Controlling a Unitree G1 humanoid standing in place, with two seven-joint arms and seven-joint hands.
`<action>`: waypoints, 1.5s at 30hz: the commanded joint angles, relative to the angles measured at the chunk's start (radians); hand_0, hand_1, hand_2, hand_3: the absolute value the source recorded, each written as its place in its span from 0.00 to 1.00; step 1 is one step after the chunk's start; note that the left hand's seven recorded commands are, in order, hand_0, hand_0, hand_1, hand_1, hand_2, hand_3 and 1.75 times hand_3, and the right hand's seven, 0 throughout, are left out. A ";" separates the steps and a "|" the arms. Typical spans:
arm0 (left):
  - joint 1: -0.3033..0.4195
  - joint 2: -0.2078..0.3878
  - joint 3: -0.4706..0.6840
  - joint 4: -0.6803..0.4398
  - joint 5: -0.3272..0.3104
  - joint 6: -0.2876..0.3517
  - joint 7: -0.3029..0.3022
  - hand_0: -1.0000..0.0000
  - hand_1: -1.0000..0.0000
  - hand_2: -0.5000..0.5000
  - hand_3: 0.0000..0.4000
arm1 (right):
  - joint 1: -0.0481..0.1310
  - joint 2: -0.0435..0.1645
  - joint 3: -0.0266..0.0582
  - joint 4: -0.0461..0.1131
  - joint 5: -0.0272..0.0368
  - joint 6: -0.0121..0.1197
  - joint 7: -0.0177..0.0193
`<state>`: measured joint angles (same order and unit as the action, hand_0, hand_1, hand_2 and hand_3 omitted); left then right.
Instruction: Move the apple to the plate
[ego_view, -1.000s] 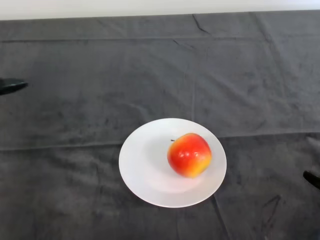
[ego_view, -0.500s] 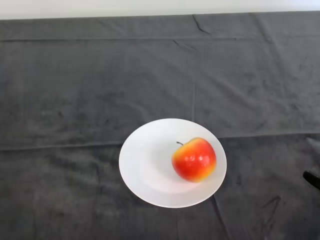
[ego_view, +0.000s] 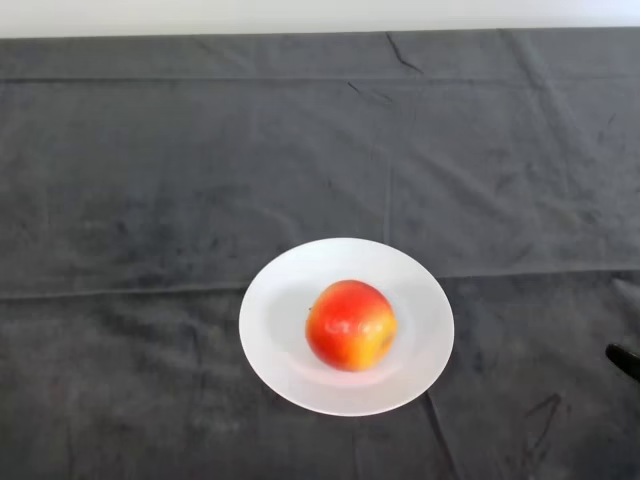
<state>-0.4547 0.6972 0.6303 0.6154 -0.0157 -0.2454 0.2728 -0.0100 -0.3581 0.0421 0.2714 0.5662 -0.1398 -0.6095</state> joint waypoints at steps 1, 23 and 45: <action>-0.055 0.097 0.042 0.041 -0.010 -0.035 0.018 1.00 1.00 0.50 0.00 | 0.027 0.019 0.0080 0.033 0.0315 0.028 -0.0055; -0.086 0.150 0.054 0.184 -0.023 -0.091 0.077 1.00 1.00 0.50 0.00 | 0.026 0.014 0.0164 0.035 0.0390 0.022 -0.0107; -0.091 0.163 0.030 0.223 -0.044 -0.110 0.077 1.00 1.00 0.50 0.00 | 0.026 0.012 0.0202 0.035 0.0424 0.020 -0.0129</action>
<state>-0.4935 0.7624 0.6754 0.7967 -0.0408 -0.3262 0.3360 -0.0100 -0.3582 0.0476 0.2726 0.5692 -0.1401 -0.6169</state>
